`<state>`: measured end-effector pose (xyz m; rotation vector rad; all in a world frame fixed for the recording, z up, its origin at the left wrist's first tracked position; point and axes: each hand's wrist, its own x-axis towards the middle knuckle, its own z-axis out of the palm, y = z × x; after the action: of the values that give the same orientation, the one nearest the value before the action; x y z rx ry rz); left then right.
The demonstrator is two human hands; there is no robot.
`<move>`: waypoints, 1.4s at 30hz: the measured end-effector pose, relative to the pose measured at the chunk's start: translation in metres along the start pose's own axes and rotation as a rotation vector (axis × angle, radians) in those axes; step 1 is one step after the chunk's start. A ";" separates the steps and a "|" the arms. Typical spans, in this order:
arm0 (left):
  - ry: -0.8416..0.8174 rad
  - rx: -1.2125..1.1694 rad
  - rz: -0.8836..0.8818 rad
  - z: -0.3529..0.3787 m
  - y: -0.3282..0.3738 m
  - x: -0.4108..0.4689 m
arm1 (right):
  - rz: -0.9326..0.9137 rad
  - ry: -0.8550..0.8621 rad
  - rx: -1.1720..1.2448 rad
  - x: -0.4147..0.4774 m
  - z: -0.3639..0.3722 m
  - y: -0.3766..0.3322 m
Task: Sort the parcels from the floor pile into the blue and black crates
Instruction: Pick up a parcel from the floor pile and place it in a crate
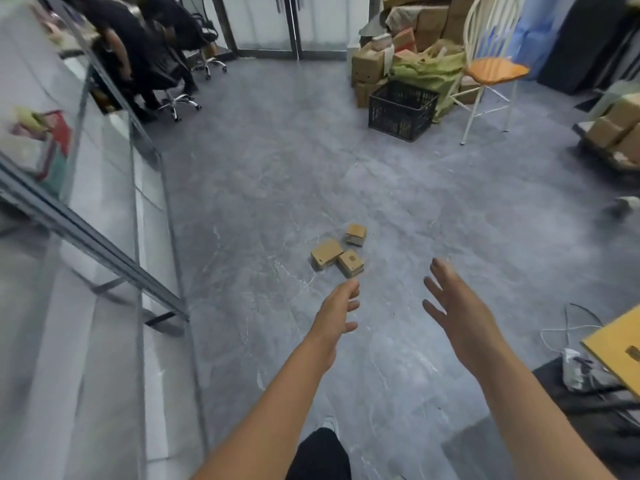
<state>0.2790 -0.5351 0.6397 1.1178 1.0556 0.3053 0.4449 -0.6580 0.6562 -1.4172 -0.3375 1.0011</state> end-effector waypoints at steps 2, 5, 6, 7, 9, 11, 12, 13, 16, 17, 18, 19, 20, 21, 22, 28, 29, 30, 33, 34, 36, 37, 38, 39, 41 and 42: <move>0.023 -0.006 -0.019 -0.007 -0.002 0.011 | 0.025 -0.022 -0.012 0.016 0.006 0.003; 0.035 -0.019 -0.048 -0.021 -0.003 0.039 | 0.061 -0.046 -0.042 0.048 0.015 0.011; 0.039 -0.019 -0.059 -0.026 -0.002 0.051 | 0.073 -0.047 -0.055 0.062 0.020 0.014; 0.045 -0.021 -0.073 -0.032 -0.001 0.065 | 0.088 -0.047 -0.068 0.076 0.025 0.017; 0.049 -0.027 -0.093 -0.046 0.001 0.096 | 0.116 -0.047 -0.092 0.107 0.039 0.021; 0.048 -0.034 -0.112 -0.064 0.005 0.132 | 0.140 -0.052 -0.121 0.143 0.058 0.023; 0.052 -0.039 -0.122 -0.074 0.009 0.151 | 0.151 -0.053 -0.137 0.161 0.068 0.025; 0.057 -0.041 -0.132 -0.085 0.012 0.169 | 0.159 -0.055 -0.149 0.179 0.077 0.027; 0.072 -0.037 -0.193 -0.116 0.026 0.217 | 0.222 -0.057 -0.197 0.227 0.102 0.025; 0.074 -0.040 -0.216 -0.127 0.032 0.229 | 0.238 -0.052 -0.201 0.240 0.110 0.023; 0.077 -0.043 -0.231 -0.137 0.037 0.242 | 0.243 -0.045 -0.198 0.252 0.117 0.022; 0.082 -0.041 -0.242 -0.146 0.041 0.255 | 0.245 -0.039 -0.197 0.265 0.123 0.022; 0.090 -0.036 -0.255 -0.154 0.046 0.269 | 0.252 -0.033 -0.197 0.279 0.129 0.020; 0.097 -0.031 -0.269 -0.161 0.051 0.281 | 0.263 -0.028 -0.200 0.292 0.135 0.018; 0.105 -0.032 -0.280 -0.166 0.057 0.292 | 0.274 -0.029 -0.205 0.304 0.140 0.016; 0.141 -0.056 -0.328 -0.180 0.079 0.357 | 0.325 -0.058 -0.241 0.391 0.159 0.010; 0.142 -0.054 -0.337 -0.180 0.082 0.370 | 0.333 -0.064 -0.242 0.408 0.161 0.010; 0.149 -0.052 -0.347 -0.180 0.085 0.383 | 0.341 -0.070 -0.246 0.426 0.163 0.009; 0.176 -0.048 -0.375 -0.175 0.094 0.428 | 0.372 -0.094 -0.265 0.485 0.164 0.009; 0.188 -0.041 -0.389 -0.172 0.097 0.445 | 0.382 -0.095 -0.268 0.507 0.162 0.010; 0.215 -0.032 -0.414 -0.165 0.100 0.477 | 0.410 -0.097 -0.269 0.552 0.157 0.015; 0.235 -0.034 -0.433 -0.162 0.102 0.492 | 0.432 -0.102 -0.277 0.574 0.154 0.018; 0.253 -0.039 -0.458 -0.160 0.103 0.506 | 0.459 -0.104 -0.289 0.594 0.153 0.021; 0.268 -0.046 -0.484 -0.157 0.102 0.520 | 0.487 -0.105 -0.300 0.614 0.150 0.024; 0.284 -0.057 -0.531 -0.150 0.097 0.549 | 0.538 -0.112 -0.319 0.651 0.144 0.035; 0.295 -0.062 -0.561 -0.147 0.095 0.564 | 0.568 -0.117 -0.335 0.668 0.141 0.042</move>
<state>0.4744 -0.0266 0.4120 0.6925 1.5604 0.0513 0.7092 -0.0780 0.4069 -1.8134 -0.1928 1.5462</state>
